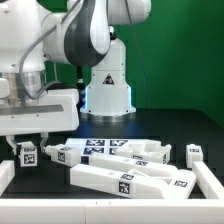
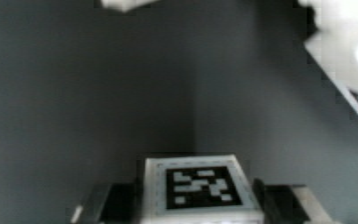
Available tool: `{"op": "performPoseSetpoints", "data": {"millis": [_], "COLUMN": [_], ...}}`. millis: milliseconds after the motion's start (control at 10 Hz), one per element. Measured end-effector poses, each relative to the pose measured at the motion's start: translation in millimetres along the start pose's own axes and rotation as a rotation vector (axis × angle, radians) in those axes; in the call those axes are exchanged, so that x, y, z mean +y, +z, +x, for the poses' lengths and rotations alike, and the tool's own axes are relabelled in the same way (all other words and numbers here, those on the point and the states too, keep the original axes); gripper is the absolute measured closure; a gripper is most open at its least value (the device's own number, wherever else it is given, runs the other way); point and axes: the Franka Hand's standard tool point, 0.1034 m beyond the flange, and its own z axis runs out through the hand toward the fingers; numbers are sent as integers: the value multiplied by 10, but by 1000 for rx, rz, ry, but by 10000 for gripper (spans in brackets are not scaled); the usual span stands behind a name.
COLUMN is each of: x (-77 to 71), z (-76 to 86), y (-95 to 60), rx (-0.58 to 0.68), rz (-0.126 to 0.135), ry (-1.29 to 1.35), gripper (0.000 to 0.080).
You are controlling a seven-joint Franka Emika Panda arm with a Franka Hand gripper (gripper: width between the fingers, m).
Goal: Assemble chair
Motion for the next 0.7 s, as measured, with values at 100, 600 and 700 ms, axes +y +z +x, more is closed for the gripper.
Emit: {"op": "performPoseSetpoints", "data": {"millis": [100, 600, 700], "x": [-8, -4, -5], "z": [11, -122, -120], "y": [-2, 142, 142], "rx": [-1, -24, -24], "rz": [1, 1, 0], "ry": [-4, -4, -5], "gripper": [515, 515, 515]}}
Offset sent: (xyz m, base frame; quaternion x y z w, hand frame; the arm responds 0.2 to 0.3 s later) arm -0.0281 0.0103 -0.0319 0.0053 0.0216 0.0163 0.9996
